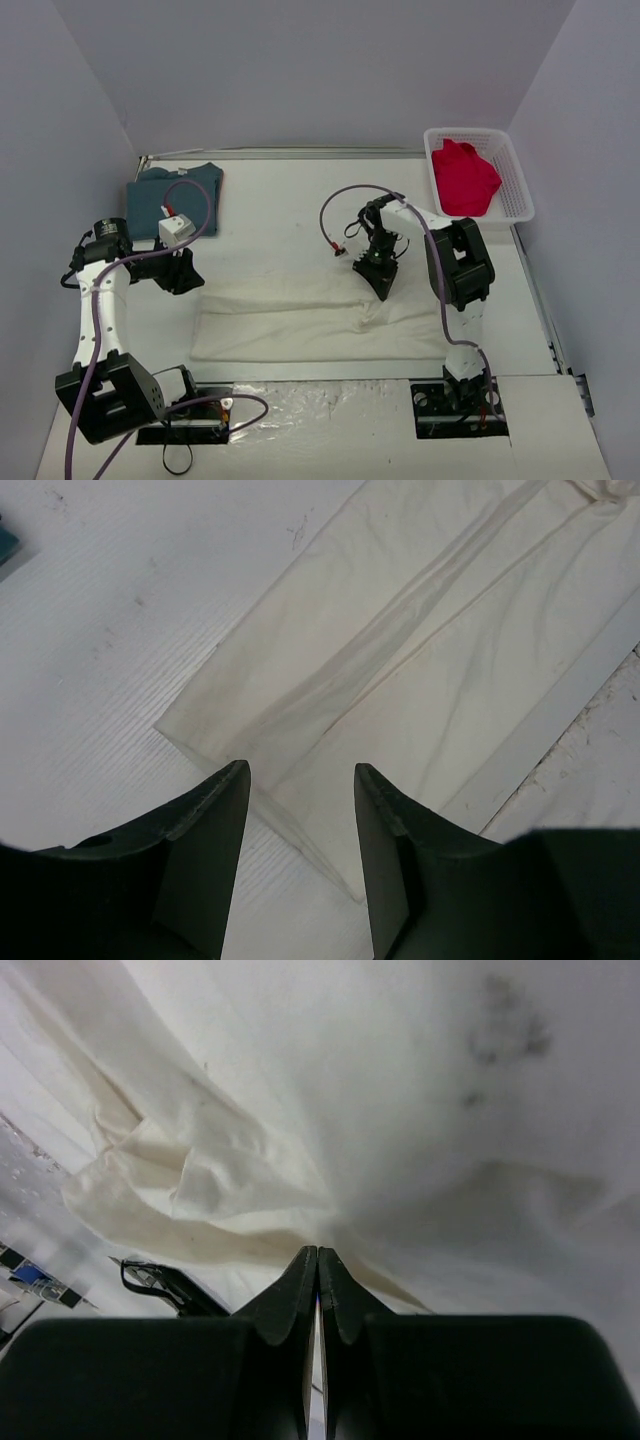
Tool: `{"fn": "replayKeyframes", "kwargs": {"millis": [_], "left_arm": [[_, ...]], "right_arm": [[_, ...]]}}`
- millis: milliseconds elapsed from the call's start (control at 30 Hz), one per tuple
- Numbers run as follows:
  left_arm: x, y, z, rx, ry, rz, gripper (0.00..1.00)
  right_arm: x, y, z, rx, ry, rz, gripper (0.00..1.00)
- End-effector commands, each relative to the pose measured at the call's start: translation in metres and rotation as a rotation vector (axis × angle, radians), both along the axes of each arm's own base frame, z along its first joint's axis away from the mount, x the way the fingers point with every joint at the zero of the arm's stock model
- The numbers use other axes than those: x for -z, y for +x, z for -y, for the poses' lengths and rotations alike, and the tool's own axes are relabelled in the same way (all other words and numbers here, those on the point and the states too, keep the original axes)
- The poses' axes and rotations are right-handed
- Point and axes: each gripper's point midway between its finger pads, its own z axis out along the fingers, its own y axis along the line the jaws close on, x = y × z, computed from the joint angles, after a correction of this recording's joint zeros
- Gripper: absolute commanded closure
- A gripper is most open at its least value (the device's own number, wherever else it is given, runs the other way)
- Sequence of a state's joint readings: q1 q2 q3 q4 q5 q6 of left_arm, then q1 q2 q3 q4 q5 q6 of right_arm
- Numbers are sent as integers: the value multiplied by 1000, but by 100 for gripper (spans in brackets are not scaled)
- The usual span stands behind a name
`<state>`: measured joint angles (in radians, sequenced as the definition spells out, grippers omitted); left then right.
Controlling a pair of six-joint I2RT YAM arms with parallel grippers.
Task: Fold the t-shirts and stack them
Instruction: Fold the other side of the tshirt into a rectangle
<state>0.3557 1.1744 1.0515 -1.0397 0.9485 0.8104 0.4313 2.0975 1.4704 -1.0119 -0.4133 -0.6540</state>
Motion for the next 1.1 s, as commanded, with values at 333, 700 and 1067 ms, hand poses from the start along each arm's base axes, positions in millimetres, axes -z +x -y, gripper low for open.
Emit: {"fn": "replayKeyframes", "kwargs": {"millis": [333, 700, 1067], "left_arm": [[-12, -4, 5, 21, -6, 56, 55], [-15, -7, 5, 14, 8, 85, 55], [5, 5, 6, 75, -12, 54, 93]], "right_arm": [[-41, -39, 31, 11, -47, -5, 100], [-41, 9, 49, 108, -57, 105, 77], [-14, 25, 81, 160, -132, 102, 80]]}}
